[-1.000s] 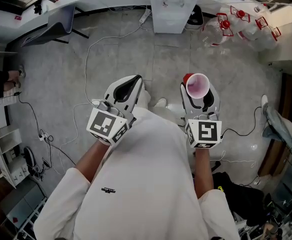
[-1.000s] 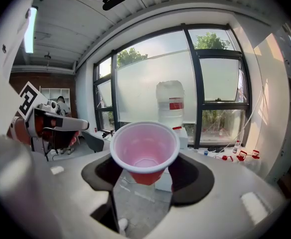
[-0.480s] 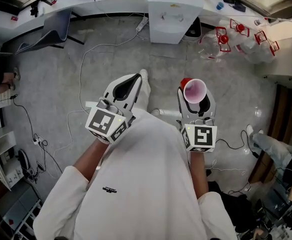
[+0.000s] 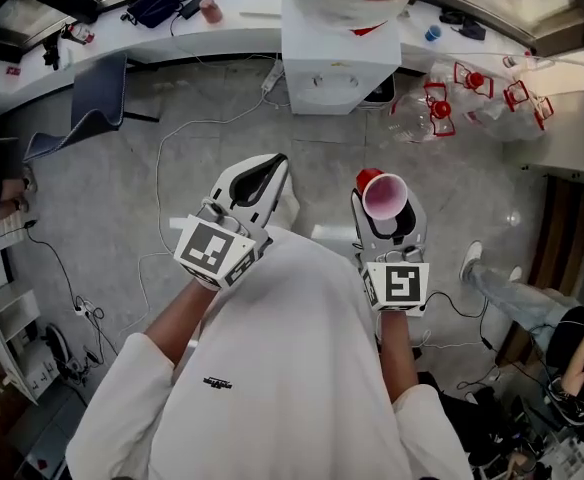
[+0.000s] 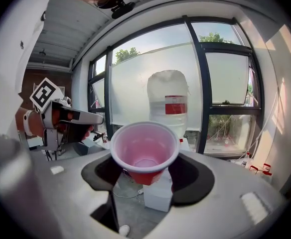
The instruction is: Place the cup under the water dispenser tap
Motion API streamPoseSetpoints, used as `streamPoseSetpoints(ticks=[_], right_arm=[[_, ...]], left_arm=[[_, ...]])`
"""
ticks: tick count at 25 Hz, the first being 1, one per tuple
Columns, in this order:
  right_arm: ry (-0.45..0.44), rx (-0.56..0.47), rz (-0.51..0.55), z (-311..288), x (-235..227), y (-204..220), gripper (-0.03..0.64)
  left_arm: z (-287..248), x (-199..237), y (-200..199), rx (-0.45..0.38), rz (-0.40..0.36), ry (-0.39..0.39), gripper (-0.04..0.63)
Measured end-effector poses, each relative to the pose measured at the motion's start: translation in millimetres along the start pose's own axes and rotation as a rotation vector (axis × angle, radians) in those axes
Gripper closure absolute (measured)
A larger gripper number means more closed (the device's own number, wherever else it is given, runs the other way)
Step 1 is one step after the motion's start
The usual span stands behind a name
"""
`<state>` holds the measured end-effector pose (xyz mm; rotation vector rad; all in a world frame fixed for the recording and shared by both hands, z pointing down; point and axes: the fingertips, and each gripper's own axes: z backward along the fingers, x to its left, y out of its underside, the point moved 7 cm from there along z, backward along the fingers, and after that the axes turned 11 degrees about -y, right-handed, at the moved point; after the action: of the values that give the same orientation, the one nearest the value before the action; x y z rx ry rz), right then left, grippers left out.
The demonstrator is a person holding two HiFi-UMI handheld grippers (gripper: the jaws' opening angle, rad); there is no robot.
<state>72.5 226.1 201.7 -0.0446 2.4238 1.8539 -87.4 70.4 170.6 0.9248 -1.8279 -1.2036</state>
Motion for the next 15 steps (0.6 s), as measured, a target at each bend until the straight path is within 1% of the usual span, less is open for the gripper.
streamPoseSetpoints(ticks=[2, 4, 8, 12, 15], right_arm=[[-0.008, -0.003, -0.008, -18.3, -10.0, -5.3, 0.324], [-0.021, -0.005, -0.03, -32.9, -17.5, -9.6, 0.325], [-0.029, 0.009, -0.002, -63.6, -30.4, -20.8, 0.325], [-0.069, 0.015, 0.018, -91.0, -46.6, -32.4, 0.33], [-0.111, 0.028, 0.036, -106.3, -56.5, -37.8, 0.33]], left_arm=[[-16.3, 11.6, -8.3, 0.001, 0.001, 0.008, 0.589], [-27.4, 20.2, -13.6, 0.002, 0.019, 0.012, 0.589], [-47.9, 36.2, -19.8, 0.003, 0.048, 0.019, 0.589], [-68.5, 48.5, -19.2, 0.019, 0.097, -0.003, 0.589], [-75.3, 50.8, -20.0, 0.031, 0.106, -0.025, 0.589]])
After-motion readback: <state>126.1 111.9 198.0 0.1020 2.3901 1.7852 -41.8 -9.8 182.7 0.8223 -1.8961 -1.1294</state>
